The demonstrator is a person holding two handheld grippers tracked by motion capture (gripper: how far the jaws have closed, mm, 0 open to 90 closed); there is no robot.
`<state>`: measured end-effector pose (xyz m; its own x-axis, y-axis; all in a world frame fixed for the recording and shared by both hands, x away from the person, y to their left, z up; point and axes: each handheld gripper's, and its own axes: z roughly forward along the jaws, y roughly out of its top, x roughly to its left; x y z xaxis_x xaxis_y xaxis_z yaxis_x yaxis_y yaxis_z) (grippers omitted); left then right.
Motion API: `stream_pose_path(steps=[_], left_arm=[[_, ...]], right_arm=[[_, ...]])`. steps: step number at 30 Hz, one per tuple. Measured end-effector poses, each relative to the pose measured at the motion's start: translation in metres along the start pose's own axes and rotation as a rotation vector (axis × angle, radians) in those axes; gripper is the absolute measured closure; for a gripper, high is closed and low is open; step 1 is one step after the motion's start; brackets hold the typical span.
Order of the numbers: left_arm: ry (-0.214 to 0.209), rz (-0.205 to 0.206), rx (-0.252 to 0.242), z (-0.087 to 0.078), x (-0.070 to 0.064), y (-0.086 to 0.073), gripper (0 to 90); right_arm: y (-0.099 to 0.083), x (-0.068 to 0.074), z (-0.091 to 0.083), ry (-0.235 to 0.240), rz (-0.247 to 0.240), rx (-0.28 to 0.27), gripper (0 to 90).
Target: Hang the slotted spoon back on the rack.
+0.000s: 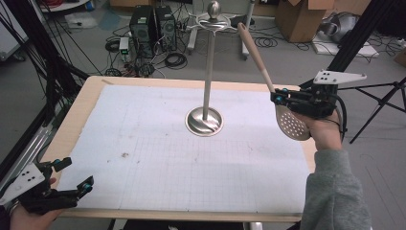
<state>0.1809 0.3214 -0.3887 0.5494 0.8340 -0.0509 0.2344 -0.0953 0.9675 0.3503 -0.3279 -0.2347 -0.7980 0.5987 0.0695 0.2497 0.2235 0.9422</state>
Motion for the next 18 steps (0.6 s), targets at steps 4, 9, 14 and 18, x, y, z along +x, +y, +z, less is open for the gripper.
stream_pose_path(steps=[4, 9, 14, 18], left_arm=[[0.002, -0.003, -0.001, -0.0002, 0.0001, -0.0002, 2.0], [0.001, 0.0, -0.001, -0.0002, -0.0001, 0.0, 2.0], [0.002, -0.002, 0.003, 0.0004, 0.0004, -0.0008, 2.0], [0.004, -0.003, 0.005, 0.0003, 0.0011, -0.0014, 2.0]], right_arm=[[-0.0005, -0.0014, -0.0003, -0.001, 0.013, 0.001, 78.3], [-0.0014, -0.0037, -0.0007, 0.001, 0.024, 0.005, 78.3], [-0.0011, -0.0032, 0.0012, 0.013, 0.02, 0.003, 78.3], [-0.0013, -0.0031, 0.0037, 0.013, 0.027, 0.014, 78.2]])
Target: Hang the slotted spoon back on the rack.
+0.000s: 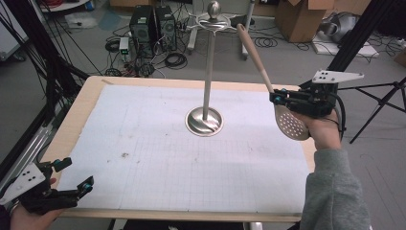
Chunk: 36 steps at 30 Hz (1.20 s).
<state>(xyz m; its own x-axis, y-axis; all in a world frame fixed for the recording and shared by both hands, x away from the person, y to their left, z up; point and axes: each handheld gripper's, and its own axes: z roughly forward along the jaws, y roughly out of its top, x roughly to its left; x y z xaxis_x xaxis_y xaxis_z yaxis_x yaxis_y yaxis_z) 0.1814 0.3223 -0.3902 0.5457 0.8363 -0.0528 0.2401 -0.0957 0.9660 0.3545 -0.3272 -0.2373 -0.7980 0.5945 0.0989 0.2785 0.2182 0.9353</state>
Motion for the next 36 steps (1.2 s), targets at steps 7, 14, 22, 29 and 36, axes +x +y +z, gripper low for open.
stream_pose_path(steps=[7, 14, 22, 29, 36], left_arm=[[-0.006, -0.003, -0.007, 0.0, 0.0, 0.0, 2.0], [-0.004, -0.007, -0.008, 0.0, 0.0, 0.0, 2.0], [-0.004, -0.008, -0.006, 0.0, 0.001, -0.001, 2.0], [-0.005, -0.006, -0.005, 0.0, 0.0, -0.001, 2.0], [-0.005, -0.006, -0.004, 0.0, 0.001, -0.001, 2.0]], right_arm=[[0.0, 0.0, 0.002, 0.004, 0.003, 0.005, 78.2], [0.0, 0.0, 0.004, 0.007, 0.003, 0.008, 78.2], [0.0, 0.001, 0.007, 0.016, 0.006, 0.009, 78.2], [-0.003, 0.001, 0.012, 0.024, 0.015, 0.009, 78.3], [-0.002, 0.002, 0.017, 0.019, 0.013, 0.018, 78.3]])
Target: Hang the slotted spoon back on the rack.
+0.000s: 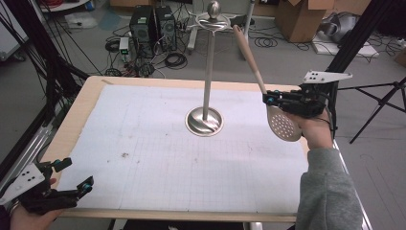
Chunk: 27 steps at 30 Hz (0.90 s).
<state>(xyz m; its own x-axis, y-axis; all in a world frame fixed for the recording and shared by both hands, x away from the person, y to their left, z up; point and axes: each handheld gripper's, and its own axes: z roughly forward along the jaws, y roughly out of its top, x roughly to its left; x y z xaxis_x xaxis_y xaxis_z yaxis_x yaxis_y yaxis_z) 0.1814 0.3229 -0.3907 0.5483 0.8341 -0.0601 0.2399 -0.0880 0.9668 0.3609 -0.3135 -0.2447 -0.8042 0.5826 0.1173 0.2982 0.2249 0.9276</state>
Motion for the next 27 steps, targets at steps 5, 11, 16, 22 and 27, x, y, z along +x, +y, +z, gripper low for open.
stream_pose_path(steps=[5, 11, 16, 22, 27], left_arm=[[-0.002, 0.001, 0.001, 0.001, 0.0, 0.0, 2.0], [-0.002, 0.002, 0.003, 0.001, -0.001, 0.0, 2.0], [-0.002, 0.002, 0.002, 0.001, -0.001, 0.0, 2.0], [-0.003, 0.006, -0.001, 0.0, -0.002, 0.0, 2.0], [-0.003, 0.008, 0.001, -0.001, -0.002, 0.0, 2.0]], right_arm=[[0.0, 0.0, 0.002, -0.002, -0.002, 0.003, 78.3], [0.0, 0.001, 0.006, -0.005, 0.003, 0.017, 78.3], [0.001, 0.001, 0.01, -0.012, 0.0, 0.026, 78.3], [0.001, 0.002, 0.015, -0.015, 0.007, 0.038, 78.4], [0.001, 0.002, 0.019, -0.015, 0.008, 0.046, 78.5]])
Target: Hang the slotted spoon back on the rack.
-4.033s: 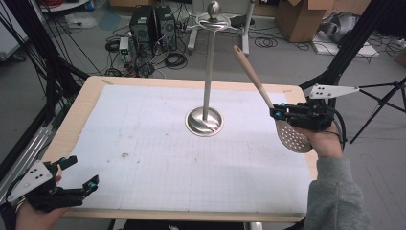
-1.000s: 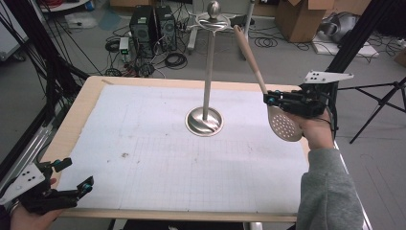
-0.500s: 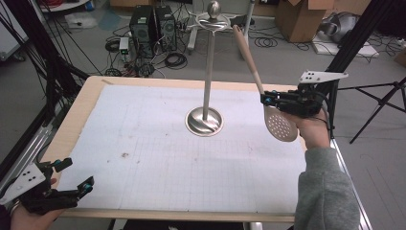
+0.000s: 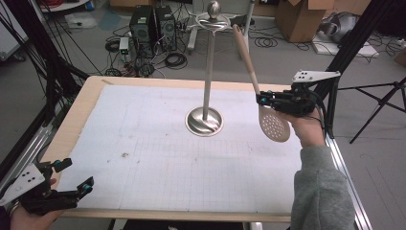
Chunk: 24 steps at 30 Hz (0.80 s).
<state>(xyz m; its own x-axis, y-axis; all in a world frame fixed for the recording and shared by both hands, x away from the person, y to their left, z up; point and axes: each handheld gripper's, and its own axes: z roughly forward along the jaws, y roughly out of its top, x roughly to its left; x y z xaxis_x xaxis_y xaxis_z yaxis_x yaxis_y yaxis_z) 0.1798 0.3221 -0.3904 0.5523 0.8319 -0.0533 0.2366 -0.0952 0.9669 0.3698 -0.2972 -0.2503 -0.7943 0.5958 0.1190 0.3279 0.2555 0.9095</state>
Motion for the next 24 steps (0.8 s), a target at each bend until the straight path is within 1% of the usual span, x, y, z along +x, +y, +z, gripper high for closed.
stream_pose_path(steps=[3, 6, 8, 11, 15, 16, 24], left_arm=[[0.002, -0.006, -0.004, -0.001, 0.0, 0.0, 2.0], [0.006, -0.001, -0.008, -0.002, 0.0, 0.0, 2.0], [0.002, 0.003, -0.021, -0.003, -0.001, 0.001, 2.0], [-0.002, 0.007, -0.024, -0.004, -0.002, 0.002, 2.0], [0.0, 0.008, -0.015, -0.004, -0.002, 0.001, 2.0], [0.0, 0.005, -0.016, -0.004, -0.002, 0.001, 2.0], [0.006, 0.002, -0.016, -0.006, -0.002, 0.0, 2.0]], right_arm=[[0.0, 0.0, 0.003, 0.0, 0.004, 0.005, 78.5], [0.001, 0.0, 0.007, -0.001, 0.003, 0.009, 78.5], [0.001, 0.0, 0.008, -0.001, 0.004, 0.013, 78.5], [0.001, 0.0, 0.011, -0.002, 0.006, 0.015, 78.5], [0.001, 0.0, 0.014, 0.0, 0.005, 0.019, 78.5], [0.001, 0.0, 0.014, 0.001, 0.011, 0.021, 78.5], [0.001, 0.0, 0.02, 0.001, 0.011, 0.03, 78.5]])
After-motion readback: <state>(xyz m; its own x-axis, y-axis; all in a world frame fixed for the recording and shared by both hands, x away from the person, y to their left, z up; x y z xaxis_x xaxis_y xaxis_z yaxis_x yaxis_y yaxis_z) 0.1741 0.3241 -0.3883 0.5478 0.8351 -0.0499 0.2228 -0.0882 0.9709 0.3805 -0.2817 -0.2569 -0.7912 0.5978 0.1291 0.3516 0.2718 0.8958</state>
